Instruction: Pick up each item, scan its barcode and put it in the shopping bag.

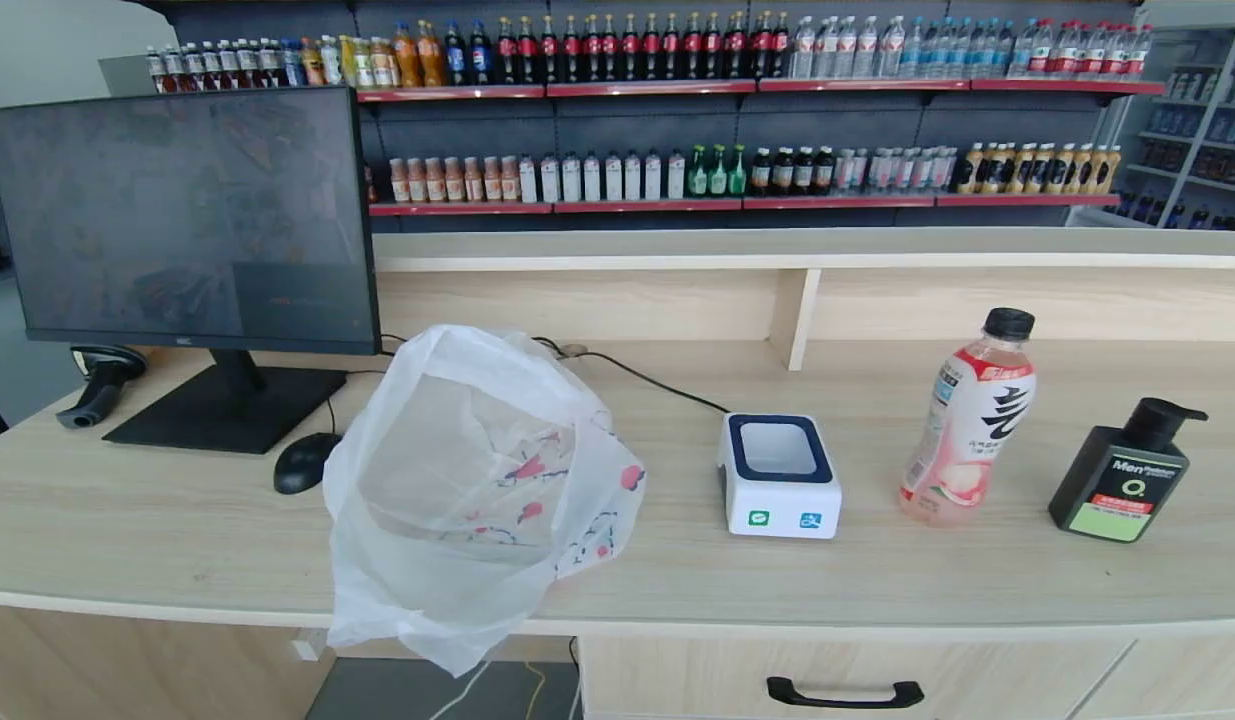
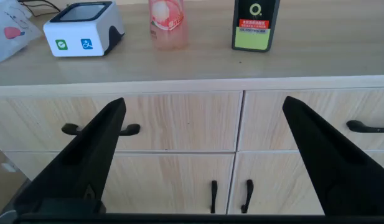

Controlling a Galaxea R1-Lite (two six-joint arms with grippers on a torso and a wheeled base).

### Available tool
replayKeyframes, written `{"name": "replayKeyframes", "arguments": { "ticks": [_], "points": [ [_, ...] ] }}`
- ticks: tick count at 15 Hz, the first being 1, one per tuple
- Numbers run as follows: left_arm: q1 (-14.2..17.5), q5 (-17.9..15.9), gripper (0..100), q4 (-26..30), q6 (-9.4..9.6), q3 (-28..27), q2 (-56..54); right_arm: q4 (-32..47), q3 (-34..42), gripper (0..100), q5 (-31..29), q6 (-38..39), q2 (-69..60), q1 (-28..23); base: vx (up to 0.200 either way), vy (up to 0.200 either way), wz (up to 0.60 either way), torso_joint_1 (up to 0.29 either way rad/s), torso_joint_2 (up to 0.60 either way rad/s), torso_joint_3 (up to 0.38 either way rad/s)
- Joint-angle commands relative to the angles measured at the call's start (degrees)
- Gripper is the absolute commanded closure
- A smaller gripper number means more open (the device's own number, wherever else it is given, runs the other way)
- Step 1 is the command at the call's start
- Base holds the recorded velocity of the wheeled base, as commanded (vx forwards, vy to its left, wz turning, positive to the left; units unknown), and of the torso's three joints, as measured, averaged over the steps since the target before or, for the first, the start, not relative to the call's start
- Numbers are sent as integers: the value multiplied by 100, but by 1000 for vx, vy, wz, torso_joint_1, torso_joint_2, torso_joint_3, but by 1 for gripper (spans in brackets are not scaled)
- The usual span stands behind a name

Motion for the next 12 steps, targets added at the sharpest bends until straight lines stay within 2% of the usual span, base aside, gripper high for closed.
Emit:
{"name": "replayKeyframes", "arguments": {
  "ticks": [1,3,12],
  "points": [
    [0,0,0,0,-2,0,-2,-9,0,0,1,-9,-2,2,0,200,0,27,17,-7],
    [0,0,0,0,7,0,-2,-9,0,0,1,-1,-2,2,0,200,0,2,0,5],
    [0,0,0,0,24,0,-2,-9,0,0,1,-27,-2,2,0,0,0,0,0,0]
  ]
}}
